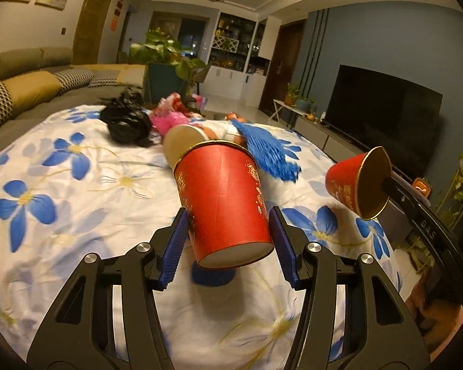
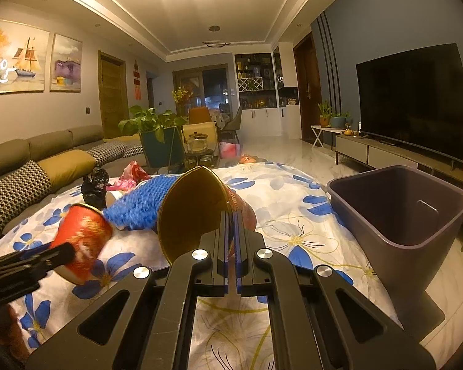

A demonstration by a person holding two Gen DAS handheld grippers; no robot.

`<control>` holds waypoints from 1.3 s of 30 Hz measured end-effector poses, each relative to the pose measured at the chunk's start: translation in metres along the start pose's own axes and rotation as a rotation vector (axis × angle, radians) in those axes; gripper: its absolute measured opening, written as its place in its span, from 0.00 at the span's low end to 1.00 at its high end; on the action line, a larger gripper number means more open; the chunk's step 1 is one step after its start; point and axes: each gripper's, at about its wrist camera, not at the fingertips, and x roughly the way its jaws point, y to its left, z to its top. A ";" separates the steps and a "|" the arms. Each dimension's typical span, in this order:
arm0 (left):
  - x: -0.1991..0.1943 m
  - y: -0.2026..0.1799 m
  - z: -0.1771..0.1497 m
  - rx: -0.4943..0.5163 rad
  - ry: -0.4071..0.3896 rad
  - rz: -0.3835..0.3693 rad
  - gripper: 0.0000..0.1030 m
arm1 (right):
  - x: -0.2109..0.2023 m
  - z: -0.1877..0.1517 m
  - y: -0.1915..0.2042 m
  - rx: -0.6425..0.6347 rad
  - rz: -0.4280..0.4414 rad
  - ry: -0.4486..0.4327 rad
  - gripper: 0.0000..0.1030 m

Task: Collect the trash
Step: 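Grasp a red cup with the left tool while the right tool lifts its red cup, then carry both red cups over the grey bin and open both tools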

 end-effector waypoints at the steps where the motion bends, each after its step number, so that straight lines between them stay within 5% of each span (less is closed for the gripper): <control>1: -0.006 0.004 0.000 -0.004 -0.009 0.007 0.51 | -0.001 0.001 0.000 0.000 0.000 -0.001 0.04; 10: -0.028 0.011 0.008 -0.010 -0.065 0.031 0.51 | -0.006 0.003 0.004 0.005 0.011 -0.014 0.04; 20: -0.018 -0.018 0.025 0.030 -0.085 -0.045 0.51 | -0.013 0.008 -0.007 -0.003 -0.022 -0.035 0.04; 27: 0.012 -0.071 0.046 0.083 -0.101 -0.157 0.51 | -0.021 0.024 -0.037 0.003 -0.111 -0.085 0.04; 39: 0.076 -0.196 0.070 0.181 -0.127 -0.437 0.51 | -0.031 0.055 -0.138 0.059 -0.394 -0.177 0.04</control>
